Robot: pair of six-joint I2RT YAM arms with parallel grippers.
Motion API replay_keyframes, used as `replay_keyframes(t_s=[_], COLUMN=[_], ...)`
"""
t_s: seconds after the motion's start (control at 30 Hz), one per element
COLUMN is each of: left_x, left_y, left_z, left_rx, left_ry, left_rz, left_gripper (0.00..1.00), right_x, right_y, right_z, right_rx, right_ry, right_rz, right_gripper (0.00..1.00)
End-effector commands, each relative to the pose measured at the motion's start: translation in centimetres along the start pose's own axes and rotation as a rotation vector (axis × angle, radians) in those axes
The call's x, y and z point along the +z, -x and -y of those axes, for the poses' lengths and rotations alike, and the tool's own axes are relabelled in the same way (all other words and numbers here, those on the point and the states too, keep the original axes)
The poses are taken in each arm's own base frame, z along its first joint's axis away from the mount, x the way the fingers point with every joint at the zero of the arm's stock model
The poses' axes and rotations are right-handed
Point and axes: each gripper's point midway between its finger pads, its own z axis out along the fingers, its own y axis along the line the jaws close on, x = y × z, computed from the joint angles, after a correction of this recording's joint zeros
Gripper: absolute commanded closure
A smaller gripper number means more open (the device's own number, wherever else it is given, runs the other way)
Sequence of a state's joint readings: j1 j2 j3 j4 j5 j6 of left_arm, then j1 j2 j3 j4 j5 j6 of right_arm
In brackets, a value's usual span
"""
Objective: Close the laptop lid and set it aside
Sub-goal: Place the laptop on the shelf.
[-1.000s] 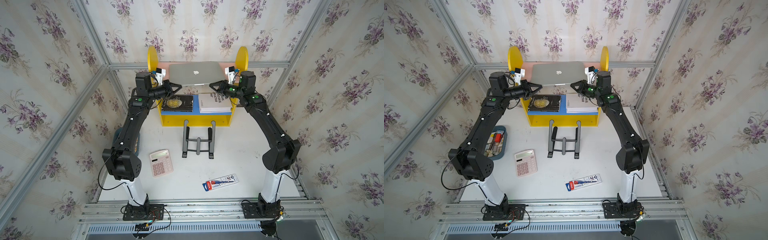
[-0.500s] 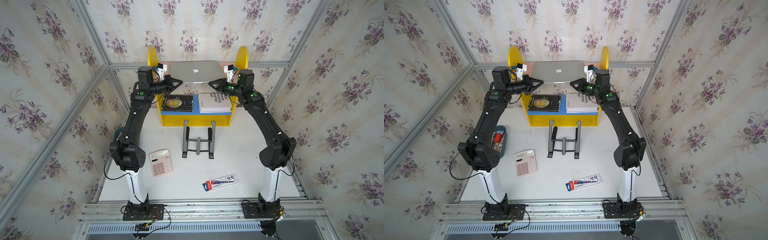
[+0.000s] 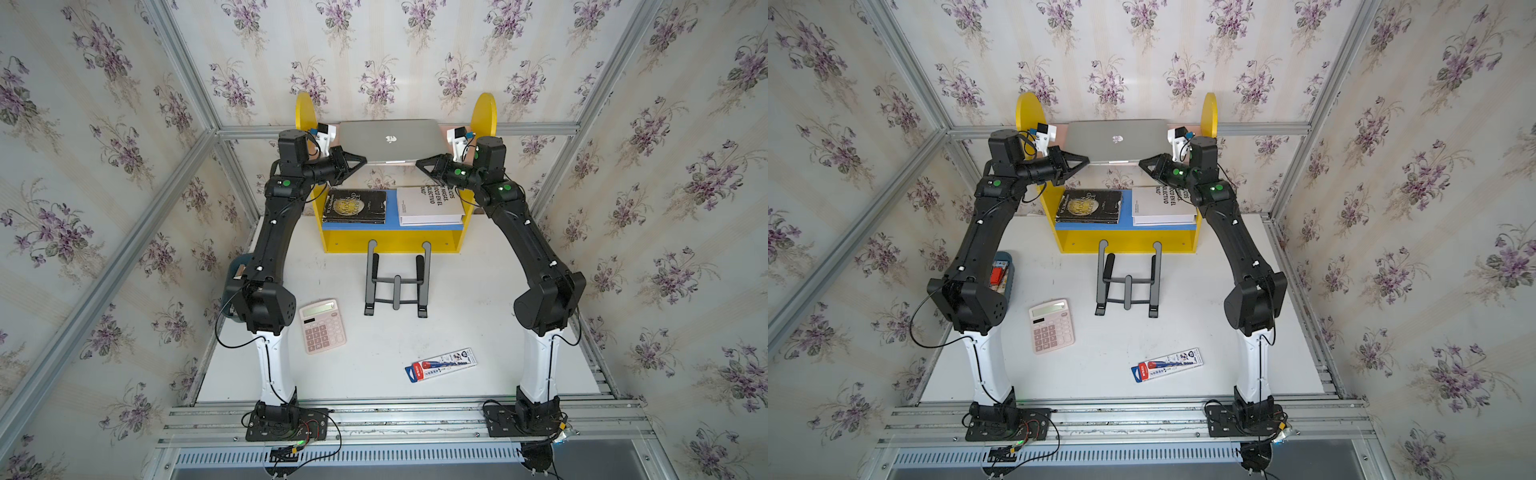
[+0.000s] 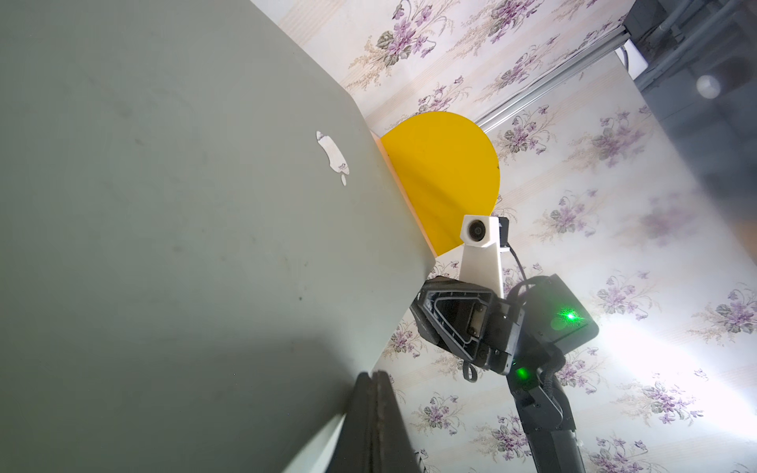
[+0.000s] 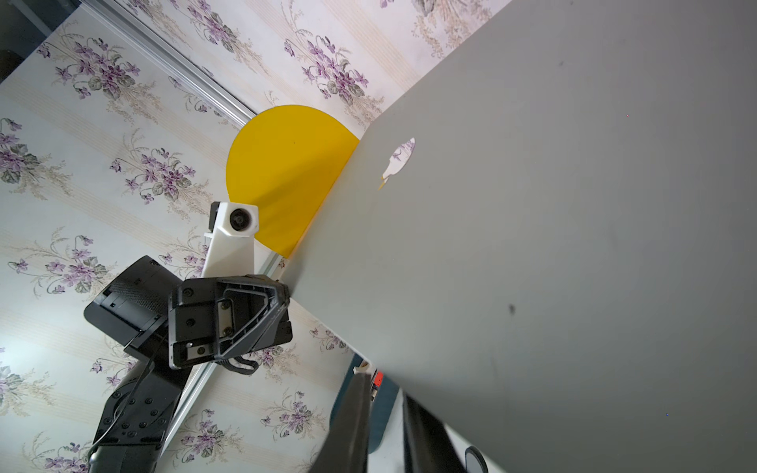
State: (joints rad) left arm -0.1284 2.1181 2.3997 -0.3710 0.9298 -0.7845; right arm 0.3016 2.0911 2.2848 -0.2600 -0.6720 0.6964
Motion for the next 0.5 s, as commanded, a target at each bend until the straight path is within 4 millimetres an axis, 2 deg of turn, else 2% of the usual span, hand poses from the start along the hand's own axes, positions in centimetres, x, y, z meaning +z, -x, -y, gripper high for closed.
replay_keyframes(t_s=[0.0,0.47], left_x=[0.2,0.4], left_y=[0.4,1.6], left_z=[-2.1,-3.8], left_rx=[-0.04,-0.063], left_ry=[0.062,0.072], left_rz=[0.023,0.044], left_gripper=[1.0,1.0], right_x=[0.0,0.4], right_y=[0.8,1.4], right_z=[-0.5,-0.2], right_rx=[-0.012,-0.011], right_ry=[0.021,0.035], right_rz=[0.023,0.032], right_gripper=[0.79,0.79])
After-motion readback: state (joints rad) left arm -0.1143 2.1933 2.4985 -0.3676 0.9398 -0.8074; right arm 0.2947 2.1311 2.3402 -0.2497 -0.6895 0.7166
